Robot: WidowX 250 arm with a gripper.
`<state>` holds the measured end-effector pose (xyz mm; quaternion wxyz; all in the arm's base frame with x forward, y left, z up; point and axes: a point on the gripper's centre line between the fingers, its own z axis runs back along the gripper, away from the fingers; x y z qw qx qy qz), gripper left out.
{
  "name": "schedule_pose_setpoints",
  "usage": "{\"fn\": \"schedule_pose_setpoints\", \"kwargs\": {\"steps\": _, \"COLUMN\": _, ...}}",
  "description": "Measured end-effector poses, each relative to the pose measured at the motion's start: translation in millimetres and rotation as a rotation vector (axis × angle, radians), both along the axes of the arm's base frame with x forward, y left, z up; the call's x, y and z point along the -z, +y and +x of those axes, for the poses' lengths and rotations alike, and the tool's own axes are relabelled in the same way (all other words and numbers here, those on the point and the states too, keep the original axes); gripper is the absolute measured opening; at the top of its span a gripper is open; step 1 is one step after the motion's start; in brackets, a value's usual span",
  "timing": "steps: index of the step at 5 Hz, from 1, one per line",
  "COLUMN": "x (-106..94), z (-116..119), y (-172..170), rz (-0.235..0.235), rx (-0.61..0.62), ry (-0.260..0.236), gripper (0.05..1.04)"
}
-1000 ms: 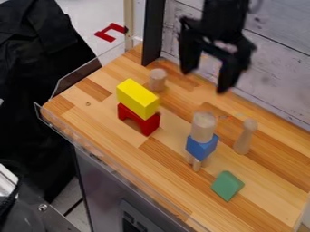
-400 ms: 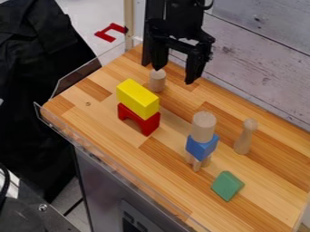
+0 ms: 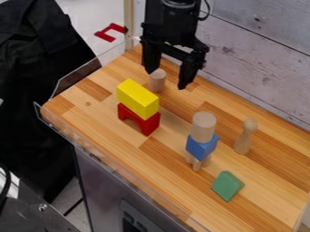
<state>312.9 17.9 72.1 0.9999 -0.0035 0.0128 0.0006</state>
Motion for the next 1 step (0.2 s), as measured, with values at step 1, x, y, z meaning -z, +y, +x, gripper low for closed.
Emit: {"fn": "schedule_pose_setpoints", "kwargs": {"steps": 1, "x": 1.4, "z": -3.7, "y": -3.4, "rz": -0.017, "rx": -0.056, "ry": 0.038, "gripper": 1.0}}
